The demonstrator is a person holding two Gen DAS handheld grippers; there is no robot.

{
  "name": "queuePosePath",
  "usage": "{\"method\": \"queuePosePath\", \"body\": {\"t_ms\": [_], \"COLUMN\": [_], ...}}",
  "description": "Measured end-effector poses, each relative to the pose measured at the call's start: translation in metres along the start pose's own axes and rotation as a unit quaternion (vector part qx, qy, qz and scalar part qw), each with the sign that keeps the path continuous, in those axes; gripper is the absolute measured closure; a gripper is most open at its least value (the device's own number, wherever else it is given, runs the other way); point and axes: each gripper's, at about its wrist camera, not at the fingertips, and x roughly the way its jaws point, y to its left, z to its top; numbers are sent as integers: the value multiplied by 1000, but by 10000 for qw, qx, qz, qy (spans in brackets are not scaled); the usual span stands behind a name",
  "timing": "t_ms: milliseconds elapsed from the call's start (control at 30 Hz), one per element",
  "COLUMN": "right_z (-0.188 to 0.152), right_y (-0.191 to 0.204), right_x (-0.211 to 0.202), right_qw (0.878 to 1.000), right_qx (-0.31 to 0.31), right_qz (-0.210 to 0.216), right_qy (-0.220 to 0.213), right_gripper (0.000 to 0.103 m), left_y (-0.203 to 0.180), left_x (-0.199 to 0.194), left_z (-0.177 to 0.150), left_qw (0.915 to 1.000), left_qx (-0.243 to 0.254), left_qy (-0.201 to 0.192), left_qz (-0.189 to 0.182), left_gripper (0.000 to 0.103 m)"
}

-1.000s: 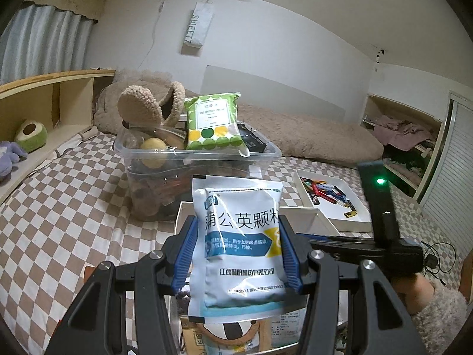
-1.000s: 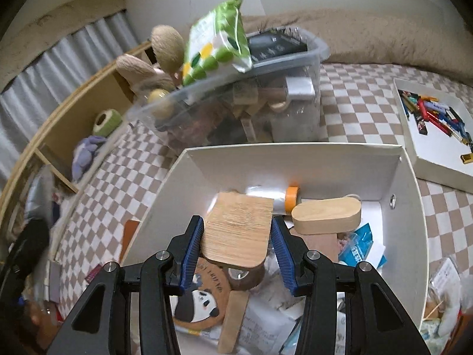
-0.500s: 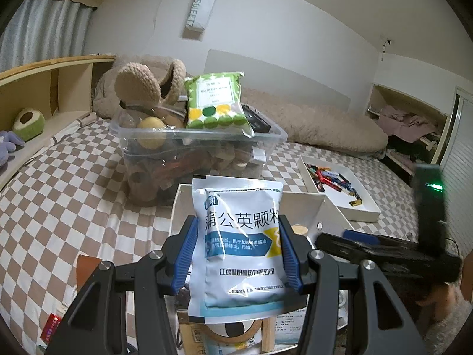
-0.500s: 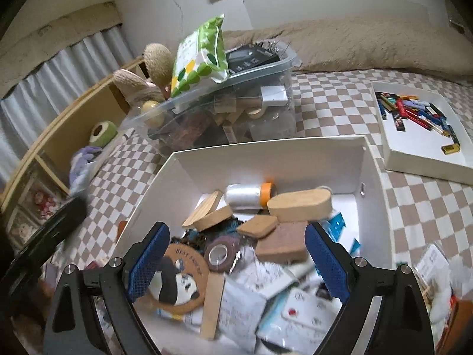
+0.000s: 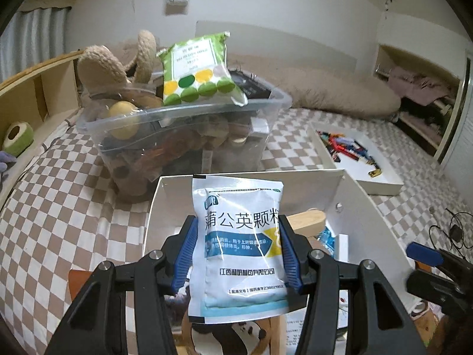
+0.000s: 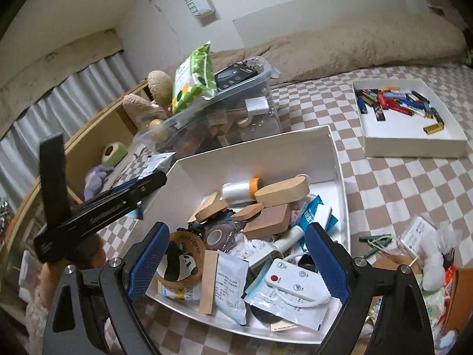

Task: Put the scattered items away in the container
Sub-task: 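Open left tool to drop the medicine packet into the shoes box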

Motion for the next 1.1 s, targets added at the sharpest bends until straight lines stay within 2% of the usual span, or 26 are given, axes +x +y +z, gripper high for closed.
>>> {"method": "queuePosePath", "body": {"t_ms": [100,233,267,333,367,467,567,933,1100], "right_z": [0,1,1,0,0,0,0,0,1], "right_y": [-6,-8,-8,-7,-7,-5,-2,4,8], "right_x": [2,1,0,-1,-1,-1,-2,-12,-20], "right_qw": [9999,9998,9997,9997,9997,9996,9995,9992,9989], "right_qx": [110,111,98,72,58,28,-6,-146,-216], "right_qz": [95,191,209,237,250,273,301,297,305], "right_qy": [18,-21,-26,-42,-45,-41,-45,-205,-294], "right_gripper": [10,10,10,10,10,10,10,10,10], "left_y": [4,10,12,15,16,22,21,13,9], "left_x": [16,29,31,35,35,30,24,-7,-25], "left_z": [5,10,11,10,9,7,6,-7,-11], "left_qw": [9999,9994,9991,9976,9965,9964,9964,9980,9981], "left_qx": [-31,-189,-238,-286,-303,-447,-340,-240,-259], "left_qy": [162,178,184,229,237,157,100,-72,-235], "left_qz": [51,249,314,596,748,697,770,588,511], "left_gripper": [50,49,45,26,12,11,11,11,6]}}
